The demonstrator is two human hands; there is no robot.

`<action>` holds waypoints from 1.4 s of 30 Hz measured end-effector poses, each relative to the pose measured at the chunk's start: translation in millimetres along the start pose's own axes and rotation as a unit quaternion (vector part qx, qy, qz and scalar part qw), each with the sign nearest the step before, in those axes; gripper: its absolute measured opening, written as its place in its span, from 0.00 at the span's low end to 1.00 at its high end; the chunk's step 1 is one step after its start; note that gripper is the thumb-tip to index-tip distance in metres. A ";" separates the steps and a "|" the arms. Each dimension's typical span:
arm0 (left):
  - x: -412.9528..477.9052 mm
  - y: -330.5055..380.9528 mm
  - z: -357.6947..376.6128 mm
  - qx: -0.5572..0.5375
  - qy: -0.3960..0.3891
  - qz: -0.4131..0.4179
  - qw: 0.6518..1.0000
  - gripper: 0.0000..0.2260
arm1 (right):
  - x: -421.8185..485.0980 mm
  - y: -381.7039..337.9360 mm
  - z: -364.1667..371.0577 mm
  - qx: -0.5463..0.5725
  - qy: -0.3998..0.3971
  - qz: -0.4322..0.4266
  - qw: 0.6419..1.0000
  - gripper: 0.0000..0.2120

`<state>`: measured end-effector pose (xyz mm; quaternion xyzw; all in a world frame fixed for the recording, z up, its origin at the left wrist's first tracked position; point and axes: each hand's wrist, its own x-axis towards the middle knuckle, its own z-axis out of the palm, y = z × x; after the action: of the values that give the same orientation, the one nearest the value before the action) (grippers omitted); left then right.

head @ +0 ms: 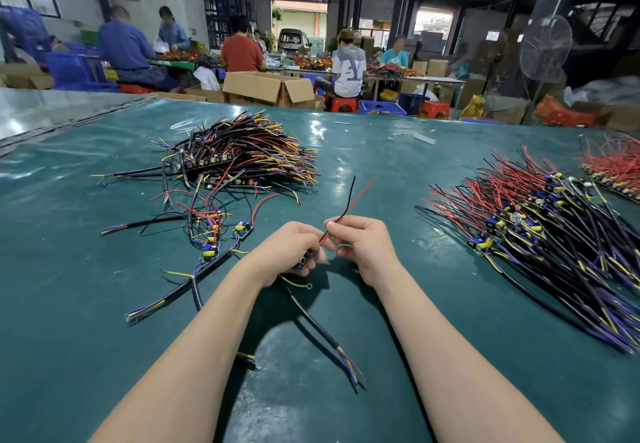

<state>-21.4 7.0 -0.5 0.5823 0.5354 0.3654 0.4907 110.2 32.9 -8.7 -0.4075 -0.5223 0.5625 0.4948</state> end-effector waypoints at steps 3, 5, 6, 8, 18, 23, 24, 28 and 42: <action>-1.9 1.5 0.1 0.023 0.002 0.011 1.000 0.16 | 0.4 -1.5 -0.2 0.040 0.015 0.011 0.999 0.08; -2.6 2.0 0.0 0.043 0.007 0.027 0.999 0.15 | 1.0 -1.9 -0.8 0.086 0.022 0.026 0.996 0.08; -2.6 1.8 0.0 0.052 0.011 0.035 0.998 0.14 | 1.4 -1.9 -1.2 0.102 0.025 0.034 0.994 0.09; -2.4 1.1 -0.3 0.065 0.014 0.046 0.997 0.13 | 1.4 -2.2 -1.7 0.123 0.020 0.046 0.991 0.10; -0.6 -2.6 -0.2 0.146 -0.004 0.047 0.988 0.12 | 3.6 -6.1 -12.6 0.140 0.099 0.046 0.984 0.08; 0.7 1.8 0.0 0.202 0.005 0.039 0.979 0.16 | 5.2 -6.9 -14.2 0.197 0.104 0.067 0.972 0.08; 0.9 2.5 -0.8 0.210 0.019 0.042 0.977 0.16 | 5.1 -7.4 -14.3 0.201 0.098 0.072 0.972 0.08; 1.6 3.0 -0.6 0.297 0.089 0.071 0.948 0.14 | 5.0 -8.7 -13.9 0.192 0.087 0.082 0.974 0.07; 2.0 0.5 11.8 0.261 0.110 0.100 0.954 0.15 | 3.7 -6.9 -11.3 0.210 0.073 0.066 0.973 0.07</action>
<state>-9.8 6.8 -3.2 0.6968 0.6018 0.3218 0.2208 121.5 38.4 -3.0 -0.3679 -0.3266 0.6599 0.5679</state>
